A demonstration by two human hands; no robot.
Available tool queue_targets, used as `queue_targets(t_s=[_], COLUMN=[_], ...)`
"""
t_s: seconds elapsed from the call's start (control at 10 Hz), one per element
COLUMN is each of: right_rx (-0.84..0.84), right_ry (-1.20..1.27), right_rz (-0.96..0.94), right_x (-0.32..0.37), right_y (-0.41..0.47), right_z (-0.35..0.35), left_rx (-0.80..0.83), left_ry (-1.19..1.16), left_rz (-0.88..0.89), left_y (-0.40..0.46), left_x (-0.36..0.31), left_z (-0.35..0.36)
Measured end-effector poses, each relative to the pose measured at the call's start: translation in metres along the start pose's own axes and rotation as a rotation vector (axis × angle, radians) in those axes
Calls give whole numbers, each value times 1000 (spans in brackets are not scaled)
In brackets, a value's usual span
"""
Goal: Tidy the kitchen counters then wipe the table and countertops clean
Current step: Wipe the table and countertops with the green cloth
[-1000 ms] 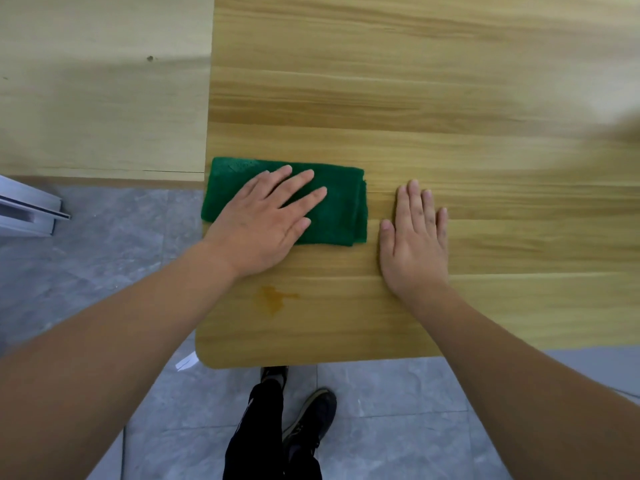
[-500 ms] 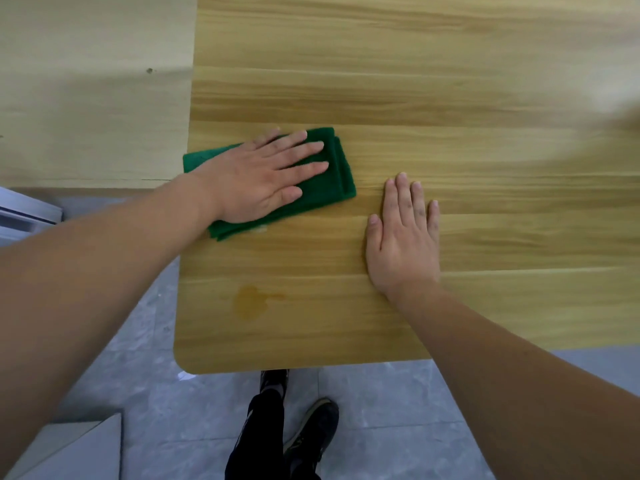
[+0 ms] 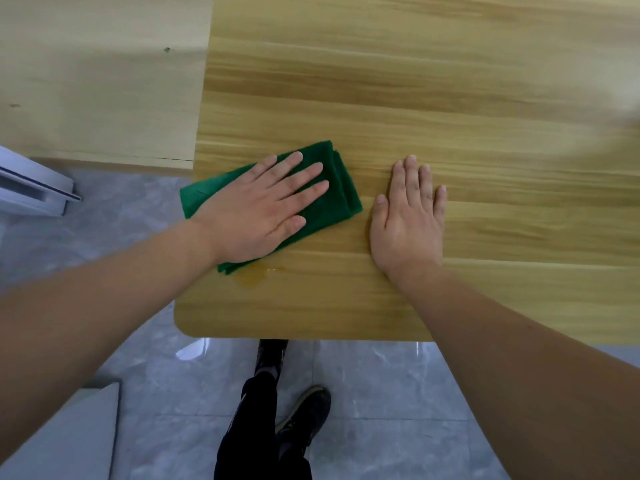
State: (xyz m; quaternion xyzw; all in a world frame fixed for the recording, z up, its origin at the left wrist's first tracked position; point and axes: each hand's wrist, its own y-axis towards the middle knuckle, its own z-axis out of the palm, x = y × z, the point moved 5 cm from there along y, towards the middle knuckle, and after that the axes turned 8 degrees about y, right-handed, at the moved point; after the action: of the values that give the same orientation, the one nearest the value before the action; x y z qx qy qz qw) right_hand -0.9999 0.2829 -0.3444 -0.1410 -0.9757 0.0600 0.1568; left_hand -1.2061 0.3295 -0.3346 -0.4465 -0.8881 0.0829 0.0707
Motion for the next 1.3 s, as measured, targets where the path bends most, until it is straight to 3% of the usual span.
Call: queue_targets(t_s=[0.3, 0.4, 0.5, 0.7, 0.8, 0.9, 1.1, 1.2, 1.3], right_rx=[-11, -13, -14, -16, -13, -23, -15, -20, -15], right_ry=[3, -8, -6, -7, 2, 3, 16, 36, 38], right_rz=[-13, -6, -8, -17, -20, -24, -20, -16, -12], right_x=[1, 2, 2, 1, 0, 0, 1, 0, 0], right_y=[-1, -1, 1, 1, 0, 0, -1, 0, 2], right_z=[-1, -1, -1, -1, 0, -1, -1, -2, -2], left_rx=[30, 52, 40, 27, 11, 13, 25, 33, 39], left_ry=[-5, -28, -32, -94, -113, -89, -18, 5, 1], left_rz=[81, 159, 131, -209, -249, -186, 145, 251, 173], left_y=[-76, -73, -47, 8, 2, -21, -89, -86, -57], left_x=[-72, -59, -26, 22, 9, -20, -85, -73, -35], left_z=[12, 9, 3, -6, -5, -2, 10, 11, 6])
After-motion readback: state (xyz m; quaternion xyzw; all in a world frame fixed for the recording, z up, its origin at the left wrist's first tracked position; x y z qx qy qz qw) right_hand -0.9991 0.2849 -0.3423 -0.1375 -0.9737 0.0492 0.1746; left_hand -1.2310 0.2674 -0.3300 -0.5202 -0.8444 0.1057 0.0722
